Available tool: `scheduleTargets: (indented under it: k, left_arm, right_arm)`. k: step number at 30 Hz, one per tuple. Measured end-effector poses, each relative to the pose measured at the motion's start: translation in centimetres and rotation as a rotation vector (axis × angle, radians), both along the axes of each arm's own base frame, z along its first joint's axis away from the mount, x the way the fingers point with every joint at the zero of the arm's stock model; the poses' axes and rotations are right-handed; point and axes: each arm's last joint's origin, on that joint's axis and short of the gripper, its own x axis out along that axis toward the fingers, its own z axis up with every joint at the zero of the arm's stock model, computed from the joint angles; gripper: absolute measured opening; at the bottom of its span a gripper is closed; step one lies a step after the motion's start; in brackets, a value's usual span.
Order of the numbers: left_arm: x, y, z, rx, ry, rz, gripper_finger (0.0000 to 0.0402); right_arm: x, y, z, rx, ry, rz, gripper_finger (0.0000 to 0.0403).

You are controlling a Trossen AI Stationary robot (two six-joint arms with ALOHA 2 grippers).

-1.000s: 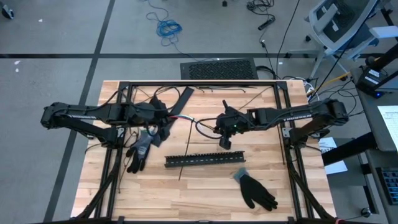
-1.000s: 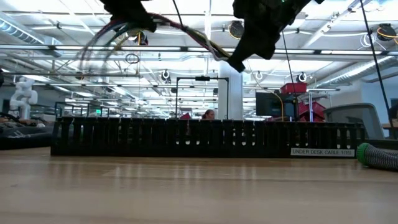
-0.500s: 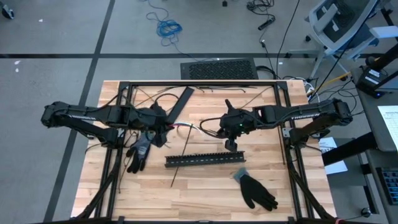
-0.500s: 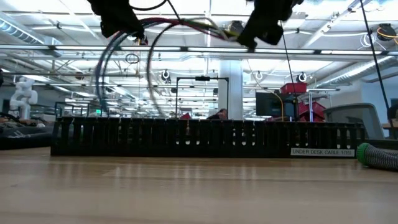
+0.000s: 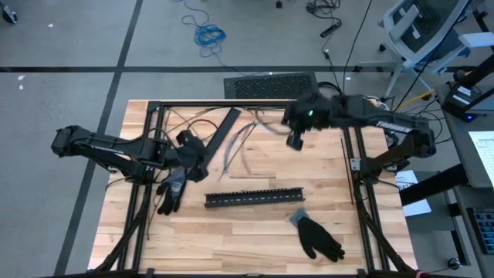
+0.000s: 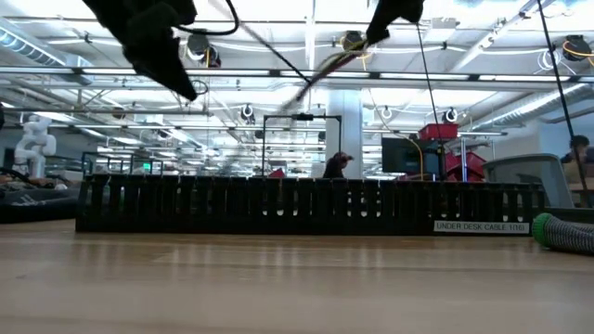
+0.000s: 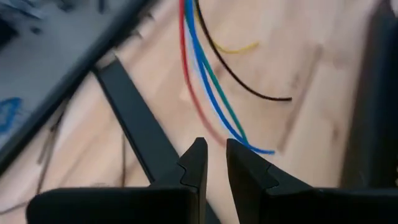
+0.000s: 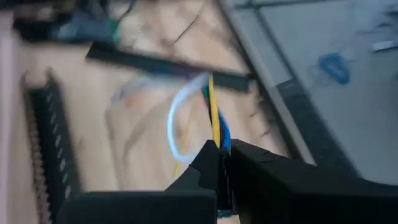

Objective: Ziptie cables
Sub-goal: Put the ziptied cable wires into the cable duct

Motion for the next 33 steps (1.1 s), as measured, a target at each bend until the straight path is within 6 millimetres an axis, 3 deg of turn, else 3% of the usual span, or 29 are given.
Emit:
scheduleTargets:
  k: [4, 10, 13, 16, 21, 26, 30, 33]
  left_arm:
    - [0.9, 0.5, 1.0, 0.08, -0.139, 0.051, 0.0059]
    - [2.7, 1.3, 4.4, 0.236, -0.444, 0.026, 0.0059]
    - [2.9, 1.9, 6.4, 0.302, -0.611, 0.05, 0.0059]
    - [2.9, 2.6, 6.9, 0.32, -0.657, 0.063, 0.0059]
    - [2.6, 2.5, 6.5, 0.316, -0.601, 0.046, 0.0059]
    - [2.6, 2.5, 6.0, 0.303, -0.55, 0.008, 0.0059]
    - [2.5, 2.4, 5.6, 0.247, -0.528, -0.004, 0.0059]
    - [2.2, 2.3, 5.0, 0.2, -0.48, 0.004, 0.0059]
  right_arm:
    - [-0.7, -1.2, 3.7, -0.004, -0.16, -0.043, 0.0004]
    - [-2.2, -0.7, 8.3, 0.008, -0.301, -0.036, 0.0005]
    - [-2.8, -0.1, 9.6, 0.016, -0.346, -0.02, 0.0003]
    - [-3.0, 0.3, 9.2, 0.053, -0.308, -0.014, 0.0002]
    - [-3.8, 0.9, 5.2, 0.133, 0.041, -0.055, 0.0001]
    - [-2.5, 0.5, -2.1, 0.162, 0.317, -0.179, 0.0005]
    - [-0.8, 0.4, -9.3, 0.262, 0.314, -0.263, 0.0039]
    - [-0.6, 0.5, -14.3, 0.374, 0.262, -0.394, 0.0083]
